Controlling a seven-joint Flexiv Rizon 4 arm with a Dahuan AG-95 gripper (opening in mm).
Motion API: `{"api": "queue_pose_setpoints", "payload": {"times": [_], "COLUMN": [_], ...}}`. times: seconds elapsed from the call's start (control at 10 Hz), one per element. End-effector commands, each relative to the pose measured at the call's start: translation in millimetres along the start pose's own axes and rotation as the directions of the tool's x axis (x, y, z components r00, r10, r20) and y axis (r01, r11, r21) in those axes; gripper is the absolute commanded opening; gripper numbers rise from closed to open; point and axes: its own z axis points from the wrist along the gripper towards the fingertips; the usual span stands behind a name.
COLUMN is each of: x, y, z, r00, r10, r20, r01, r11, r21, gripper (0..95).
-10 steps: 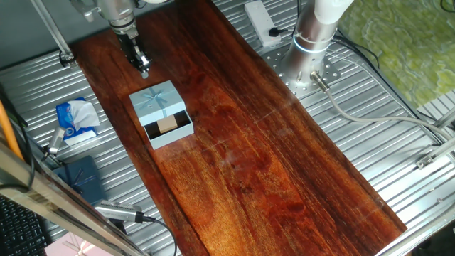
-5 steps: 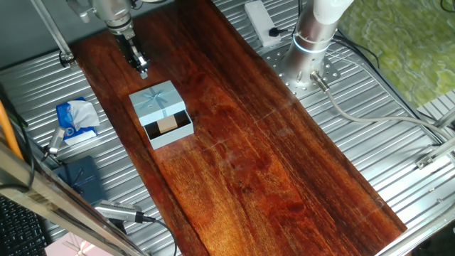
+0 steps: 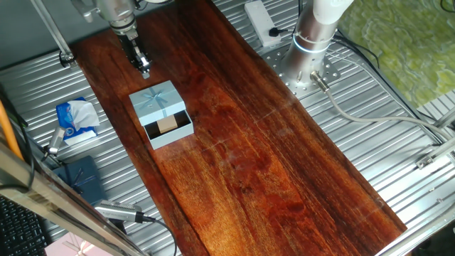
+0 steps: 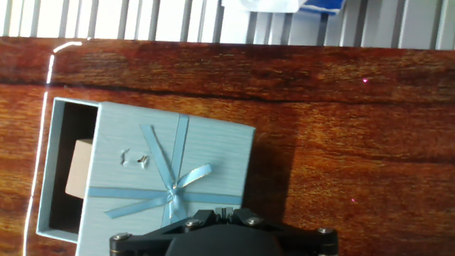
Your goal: Slide the outer casing onto the gift box
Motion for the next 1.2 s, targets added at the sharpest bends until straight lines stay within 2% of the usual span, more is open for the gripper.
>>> {"api": "queue_pose_setpoints", "payload": {"times": [0.1, 0.3, 0.4, 0.5, 0.6, 0.8, 1.0, 1.2], "x": [-0.5, -0.5, -0.5, -0.5, -0.5, -0.5, -0.5, -0.5], "y": [-0.5, -0.5, -0.5, -0.5, -0.5, -0.5, -0.5, -0.5], "z": [0.0, 0.0, 0.0, 0.0, 0.0, 0.0, 0.0, 0.0], "r00": [1.0, 1.0, 1.0, 0.999, 0.998, 0.994, 0.994, 0.995], "r10": [-0.018, -0.006, 0.021, 0.033, 0.058, 0.106, 0.108, 0.098], "r20": [0.001, 0.002, -0.011, -0.024, -0.025, -0.023, -0.02, -0.02], "r01": [0.018, 0.006, -0.021, -0.031, -0.056, -0.104, -0.106, -0.097], "r11": [1.0, 1.0, 0.999, 0.996, 0.995, 0.99, 0.99, 0.994], "r21": [0.004, 0.01, 0.035, 0.078, 0.084, 0.094, 0.093, 0.06], "gripper": [0.0, 0.0, 0.0, 0.0, 0.0, 0.0, 0.0, 0.0]}}
